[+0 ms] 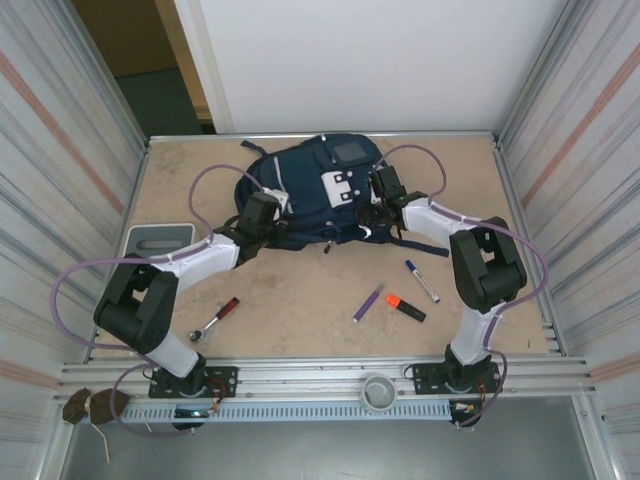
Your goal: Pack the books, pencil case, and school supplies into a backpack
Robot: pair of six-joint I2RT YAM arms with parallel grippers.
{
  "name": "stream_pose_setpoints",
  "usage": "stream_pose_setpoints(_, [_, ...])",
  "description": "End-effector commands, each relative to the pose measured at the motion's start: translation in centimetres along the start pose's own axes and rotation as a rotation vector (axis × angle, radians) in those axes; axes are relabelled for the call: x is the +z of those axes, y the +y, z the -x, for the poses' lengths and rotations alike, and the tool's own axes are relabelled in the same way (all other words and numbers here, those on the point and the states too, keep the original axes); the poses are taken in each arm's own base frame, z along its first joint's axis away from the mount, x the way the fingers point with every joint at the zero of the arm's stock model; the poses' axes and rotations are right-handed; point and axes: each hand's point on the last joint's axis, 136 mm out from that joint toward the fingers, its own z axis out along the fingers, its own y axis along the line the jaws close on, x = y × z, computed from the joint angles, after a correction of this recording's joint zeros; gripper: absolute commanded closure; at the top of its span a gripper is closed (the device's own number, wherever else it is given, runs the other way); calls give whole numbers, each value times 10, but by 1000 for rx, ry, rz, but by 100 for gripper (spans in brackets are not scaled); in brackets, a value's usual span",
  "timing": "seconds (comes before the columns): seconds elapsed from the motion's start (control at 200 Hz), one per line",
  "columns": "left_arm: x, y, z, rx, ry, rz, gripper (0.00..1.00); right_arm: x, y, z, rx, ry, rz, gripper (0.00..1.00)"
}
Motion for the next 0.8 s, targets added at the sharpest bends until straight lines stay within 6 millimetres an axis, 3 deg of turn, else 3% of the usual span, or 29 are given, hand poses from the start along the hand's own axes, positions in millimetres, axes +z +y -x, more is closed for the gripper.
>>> stream_pose_setpoints(0.0, [-11,-6,0,13,8,-41,100,10,-25,17,-5,-1,-78,54])
stream_pose_setpoints(0.165, [-11,-39,10,13,-12,-127,100,11,-11,52,-2,-23,4,53])
stream_pose_setpoints(0.346, [-11,-78,25,41,-35,-237,100,-17,-4,83,-3,-75,39,52])
stream_pose_setpoints(0.406, [-11,-85,28,47,-42,-248,100,-28,4,79,18,-76,89,51])
stream_pose_setpoints(0.571, [-14,-97,26,56,-48,-268,100,-55,50,51,161,-72,396,45])
stream_pose_setpoints(0.791, [-14,-105,17,69,-39,-278,100,-56,105,28,275,25,639,38])
